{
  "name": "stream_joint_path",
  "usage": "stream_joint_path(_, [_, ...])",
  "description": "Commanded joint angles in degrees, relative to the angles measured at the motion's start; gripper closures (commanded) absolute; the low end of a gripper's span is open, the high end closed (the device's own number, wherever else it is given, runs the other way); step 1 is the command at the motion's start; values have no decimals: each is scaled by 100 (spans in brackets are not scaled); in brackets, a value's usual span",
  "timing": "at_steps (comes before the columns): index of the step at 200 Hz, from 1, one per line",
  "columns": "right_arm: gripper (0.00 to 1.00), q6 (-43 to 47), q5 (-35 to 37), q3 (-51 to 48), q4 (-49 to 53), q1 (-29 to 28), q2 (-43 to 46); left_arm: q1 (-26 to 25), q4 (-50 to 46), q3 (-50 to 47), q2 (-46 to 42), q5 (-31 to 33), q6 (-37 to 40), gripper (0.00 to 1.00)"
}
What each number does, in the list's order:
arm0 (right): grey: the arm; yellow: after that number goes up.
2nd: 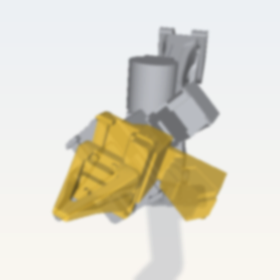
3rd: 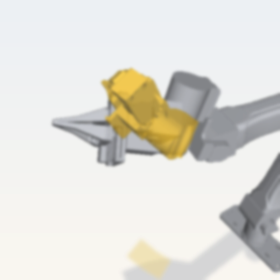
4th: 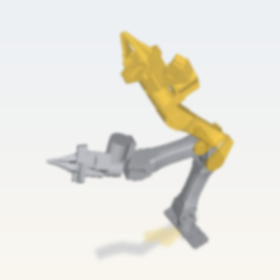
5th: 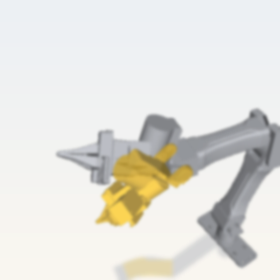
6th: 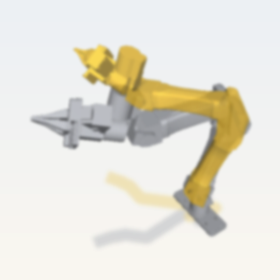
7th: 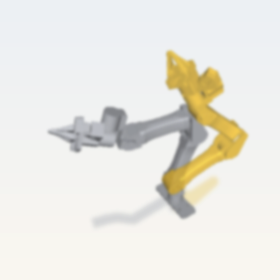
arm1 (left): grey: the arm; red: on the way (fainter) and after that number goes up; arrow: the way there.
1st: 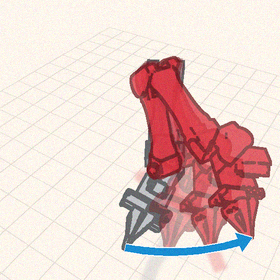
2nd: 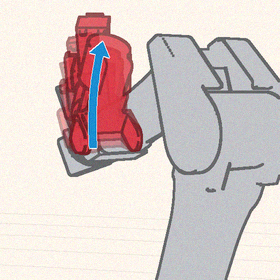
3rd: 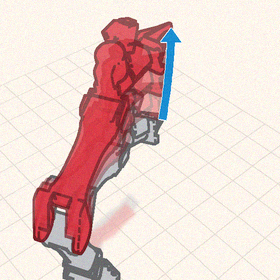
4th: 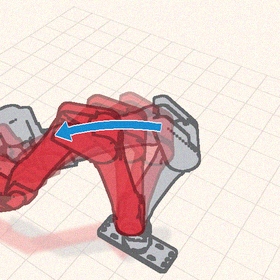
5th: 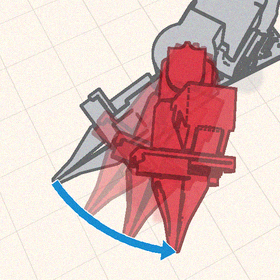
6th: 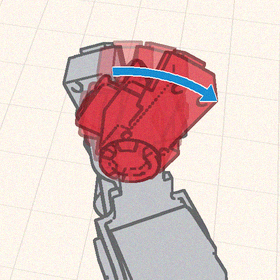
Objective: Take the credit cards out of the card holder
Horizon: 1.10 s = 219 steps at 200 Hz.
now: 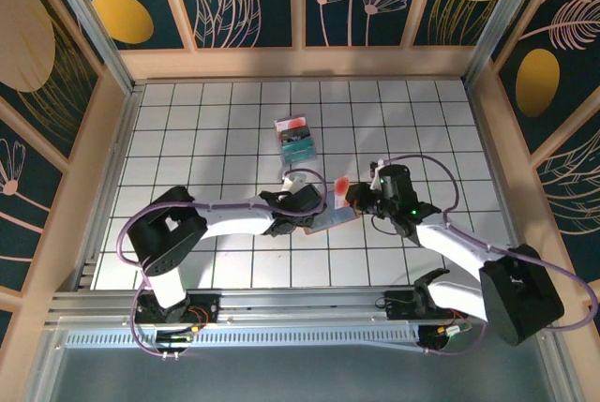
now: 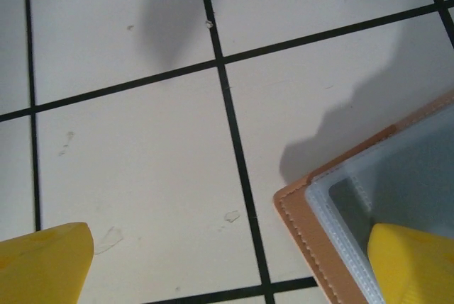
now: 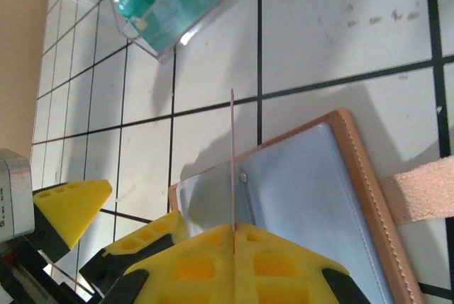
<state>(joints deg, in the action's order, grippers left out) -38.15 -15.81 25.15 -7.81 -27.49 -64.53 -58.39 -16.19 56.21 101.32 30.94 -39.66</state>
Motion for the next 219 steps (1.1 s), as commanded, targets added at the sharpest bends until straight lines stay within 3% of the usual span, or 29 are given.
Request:
stream_joint_path(1, [100,174,347,98,166,-2,406,21,-323,190,-550,281,100,1])
stream_joint_path(38, [100,144,498,28,-136,10,981,141,297,167,-1391,189,41,1])
stream_joint_path(92, [100,-62,398,-45,-1236,62,1322,761,2257,-520,-2635,-1295,94,1])
stream_joint_path(166, [100,-623,-409,-420,-3250,182,1477,843,3205,-293,-2584,-2781,395,6])
stream_joint_path(219, [100,-931,-923,-533,-4103,180,1588,985,4085,-203,-2387,-3970,354,30])
